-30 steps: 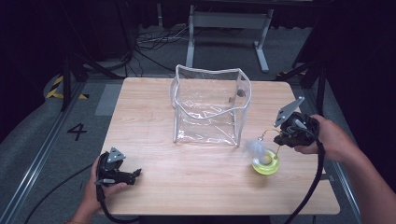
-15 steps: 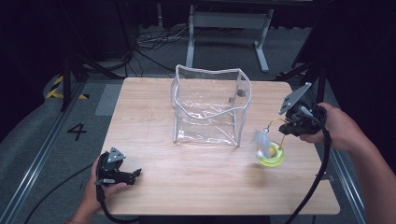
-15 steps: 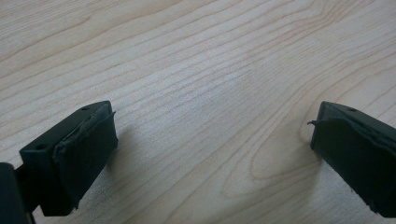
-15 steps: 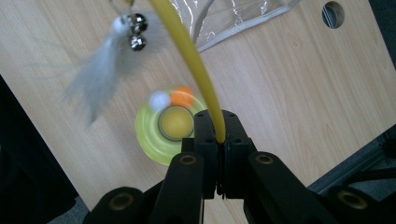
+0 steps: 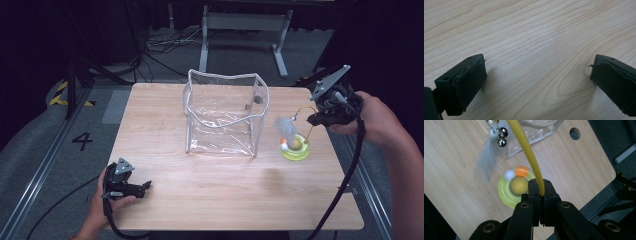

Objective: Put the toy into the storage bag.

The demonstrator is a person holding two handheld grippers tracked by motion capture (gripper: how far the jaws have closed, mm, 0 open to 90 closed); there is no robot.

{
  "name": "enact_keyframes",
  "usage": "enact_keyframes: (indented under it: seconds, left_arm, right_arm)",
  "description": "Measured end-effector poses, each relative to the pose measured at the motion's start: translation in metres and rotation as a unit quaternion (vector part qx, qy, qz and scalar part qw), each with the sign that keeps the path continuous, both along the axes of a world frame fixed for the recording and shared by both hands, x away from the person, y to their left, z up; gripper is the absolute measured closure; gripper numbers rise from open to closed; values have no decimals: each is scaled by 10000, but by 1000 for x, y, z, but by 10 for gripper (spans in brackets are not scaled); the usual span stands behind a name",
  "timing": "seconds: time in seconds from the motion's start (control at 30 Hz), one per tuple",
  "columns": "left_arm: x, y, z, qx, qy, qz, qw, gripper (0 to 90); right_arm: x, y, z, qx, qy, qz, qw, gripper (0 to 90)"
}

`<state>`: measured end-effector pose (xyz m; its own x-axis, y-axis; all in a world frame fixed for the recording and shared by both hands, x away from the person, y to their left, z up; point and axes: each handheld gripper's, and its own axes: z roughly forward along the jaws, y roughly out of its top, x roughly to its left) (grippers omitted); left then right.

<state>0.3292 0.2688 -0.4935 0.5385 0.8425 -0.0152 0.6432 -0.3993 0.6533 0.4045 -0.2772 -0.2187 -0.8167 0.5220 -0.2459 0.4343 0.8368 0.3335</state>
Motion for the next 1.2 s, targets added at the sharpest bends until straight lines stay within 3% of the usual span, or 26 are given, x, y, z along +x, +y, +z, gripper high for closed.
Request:
enact_keyframes:
  seconds: [0.37, 0.63, 0.9, 1.2]
  left_arm:
    - [0, 0, 0, 7, 1, 19, 10000, 8]
    - [0, 0, 0, 18, 0, 10, 10000, 8]
    - [0, 0, 0, 18, 7, -2, 10000, 8]
    - [0, 0, 0, 5, 1, 5, 10000, 8]
  right_arm:
    - [4, -4, 45, 124, -466, -230, 9986, 879]
    - [7, 1, 67, 74, -584, -221, 9980, 879]
    - [14, 9, 90, 297, -841, -275, 9956, 879]
    - [25, 26, 110, 352, -978, -240, 9943, 880]
